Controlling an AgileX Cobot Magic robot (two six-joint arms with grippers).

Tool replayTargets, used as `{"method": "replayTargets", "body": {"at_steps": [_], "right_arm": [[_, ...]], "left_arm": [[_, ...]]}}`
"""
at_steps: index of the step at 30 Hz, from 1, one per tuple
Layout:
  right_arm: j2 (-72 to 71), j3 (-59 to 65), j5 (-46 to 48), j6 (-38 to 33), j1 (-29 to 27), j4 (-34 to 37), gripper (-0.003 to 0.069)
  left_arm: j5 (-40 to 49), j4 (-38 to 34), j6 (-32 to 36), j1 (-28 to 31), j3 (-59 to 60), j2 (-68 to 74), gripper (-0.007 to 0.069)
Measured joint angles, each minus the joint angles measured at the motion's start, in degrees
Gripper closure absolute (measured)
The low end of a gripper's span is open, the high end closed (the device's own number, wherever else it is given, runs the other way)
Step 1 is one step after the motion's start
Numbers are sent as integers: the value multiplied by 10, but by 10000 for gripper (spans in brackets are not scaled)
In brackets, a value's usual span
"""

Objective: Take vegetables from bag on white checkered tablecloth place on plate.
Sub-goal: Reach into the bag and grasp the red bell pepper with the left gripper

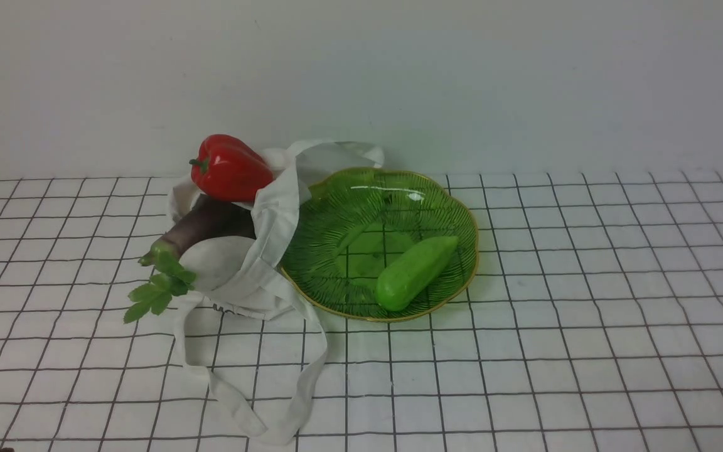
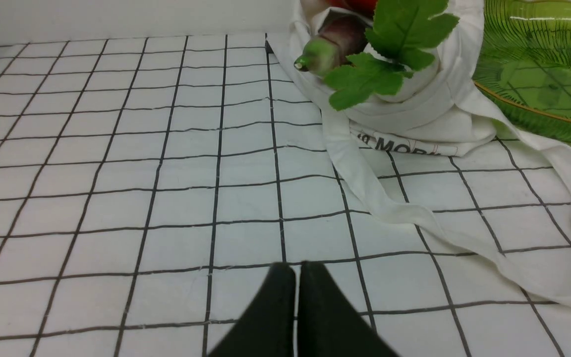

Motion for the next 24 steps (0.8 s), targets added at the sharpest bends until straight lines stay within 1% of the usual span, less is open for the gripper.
{"method": "replayTargets", "body": {"at_steps": [20, 21, 23, 24], "right_arm": [[0, 0, 0, 0, 0, 0, 674], [0, 0, 0, 0, 0, 0, 674], [0, 0, 0, 0, 0, 0, 674], [0, 0, 0, 0, 0, 0, 674]], "left_arm": [[0, -5, -4, 0, 0, 0, 632], [0, -16, -16, 0, 0, 0, 632], [-5, -96, -67, 0, 0, 0, 632], [-11, -147, -107, 0, 0, 0, 632]]}}
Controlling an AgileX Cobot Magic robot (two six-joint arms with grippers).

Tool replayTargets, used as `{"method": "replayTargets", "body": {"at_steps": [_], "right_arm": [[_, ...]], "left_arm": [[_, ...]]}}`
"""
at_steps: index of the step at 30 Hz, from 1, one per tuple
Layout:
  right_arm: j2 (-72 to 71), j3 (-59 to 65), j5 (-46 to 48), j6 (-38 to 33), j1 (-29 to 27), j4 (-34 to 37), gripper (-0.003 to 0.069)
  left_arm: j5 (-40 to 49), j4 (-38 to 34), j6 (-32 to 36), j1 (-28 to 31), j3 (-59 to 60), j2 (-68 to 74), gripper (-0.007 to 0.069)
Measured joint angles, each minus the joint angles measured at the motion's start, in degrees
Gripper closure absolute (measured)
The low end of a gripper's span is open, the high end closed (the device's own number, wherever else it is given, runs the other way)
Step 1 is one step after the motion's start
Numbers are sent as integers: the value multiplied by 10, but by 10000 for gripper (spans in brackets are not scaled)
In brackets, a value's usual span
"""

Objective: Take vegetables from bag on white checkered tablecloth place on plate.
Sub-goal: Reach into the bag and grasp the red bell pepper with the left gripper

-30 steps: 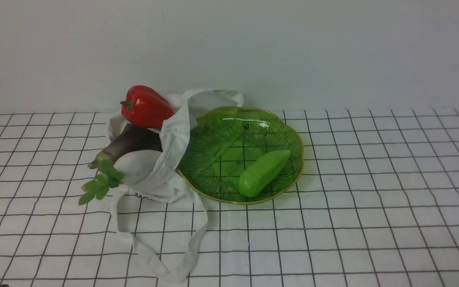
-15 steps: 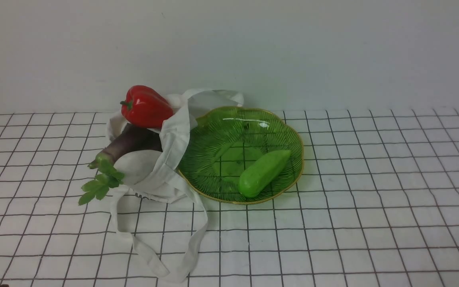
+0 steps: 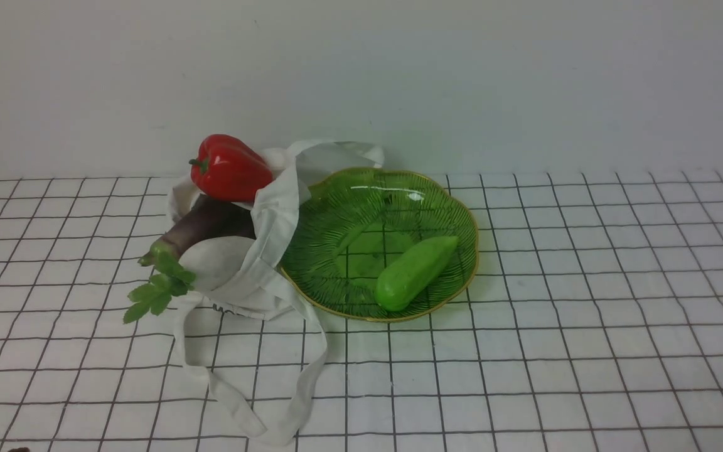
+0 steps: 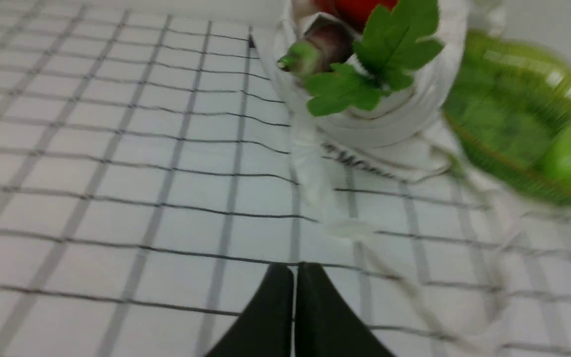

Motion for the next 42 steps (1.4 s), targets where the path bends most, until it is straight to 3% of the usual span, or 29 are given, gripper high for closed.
{"method": "replayTargets", "body": {"at_steps": [4, 7, 13, 14, 20, 23, 29, 33, 38, 42], "right_arm": [[0, 0, 0, 0, 0, 0, 674], [0, 0, 0, 0, 0, 0, 674], [0, 0, 0, 0, 0, 0, 674], [0, 0, 0, 0, 0, 0, 674], [0, 0, 0, 0, 0, 0, 674], [0, 0, 0, 0, 0, 0, 674], [0, 0, 0, 0, 0, 0, 674], [0, 0, 0, 0, 0, 0, 674], [0, 0, 0, 0, 0, 0, 674], [0, 0, 0, 0, 0, 0, 674]], "left_arm": [[-23, -214, -112, 0, 0, 0, 632], [-34, -335, -156, 0, 0, 0, 632], [-81, -428, -164, 0, 0, 0, 632], [-95, -436, -136, 0, -4, 0, 632], [-31, -419, 49, 0, -135, 58, 632], [103, -336, 128, -1, -247, 209, 632], [277, -167, 164, -2, -419, 480, 631], [304, -85, 183, -2, -525, 626, 603], [328, -53, 189, -2, -675, 794, 464], [339, -51, 204, -2, -779, 896, 271]]}}
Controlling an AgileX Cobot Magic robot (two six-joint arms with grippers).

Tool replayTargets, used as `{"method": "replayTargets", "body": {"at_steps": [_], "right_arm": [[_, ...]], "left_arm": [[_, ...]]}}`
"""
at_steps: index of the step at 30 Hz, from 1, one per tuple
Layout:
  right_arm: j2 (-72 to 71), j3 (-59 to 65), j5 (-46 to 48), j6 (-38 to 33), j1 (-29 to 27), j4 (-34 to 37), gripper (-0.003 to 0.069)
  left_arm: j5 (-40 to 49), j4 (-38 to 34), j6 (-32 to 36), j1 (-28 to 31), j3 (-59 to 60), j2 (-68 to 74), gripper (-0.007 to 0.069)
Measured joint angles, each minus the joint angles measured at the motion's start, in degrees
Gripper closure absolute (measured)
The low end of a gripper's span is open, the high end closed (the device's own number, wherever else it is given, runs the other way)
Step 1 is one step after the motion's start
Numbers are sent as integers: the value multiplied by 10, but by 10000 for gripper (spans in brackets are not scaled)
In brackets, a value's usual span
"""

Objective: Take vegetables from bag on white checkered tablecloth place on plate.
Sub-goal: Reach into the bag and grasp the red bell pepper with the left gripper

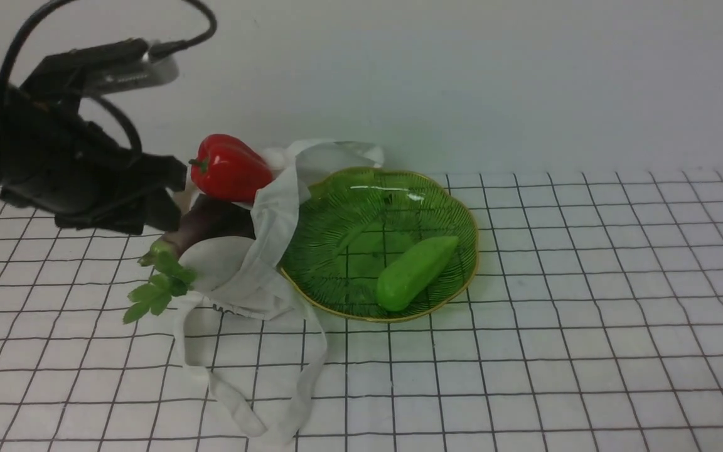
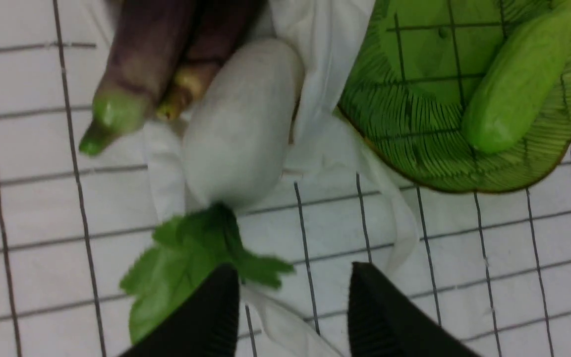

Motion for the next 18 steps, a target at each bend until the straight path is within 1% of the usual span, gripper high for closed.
{"method": "replayTargets", "body": {"at_steps": [2, 3, 6, 7, 8, 11, 18], "right_arm": [[0, 0, 0, 0, 0, 0, 674], [0, 0, 0, 0, 0, 0, 674], [0, 0, 0, 0, 0, 0, 674], [0, 0, 0, 0, 0, 0, 674], [0, 0, 0, 0, 0, 0, 674], [0, 0, 0, 0, 0, 0, 674], [0, 0, 0, 0, 0, 0, 674]], "left_arm": [[-1, 0, 1, 0, -13, 17, 244], [-9, 0, 3, 0, -53, 62, 158], [-23, 0, 3, 0, -98, 112, 70], [-27, 0, 3, 0, -131, 154, 8], [-29, 0, 3, 0, -153, 172, -15], [-37, 2, -2, 0, -211, 231, -55], [-73, 2, 1, 0, -307, 312, -58]]}}
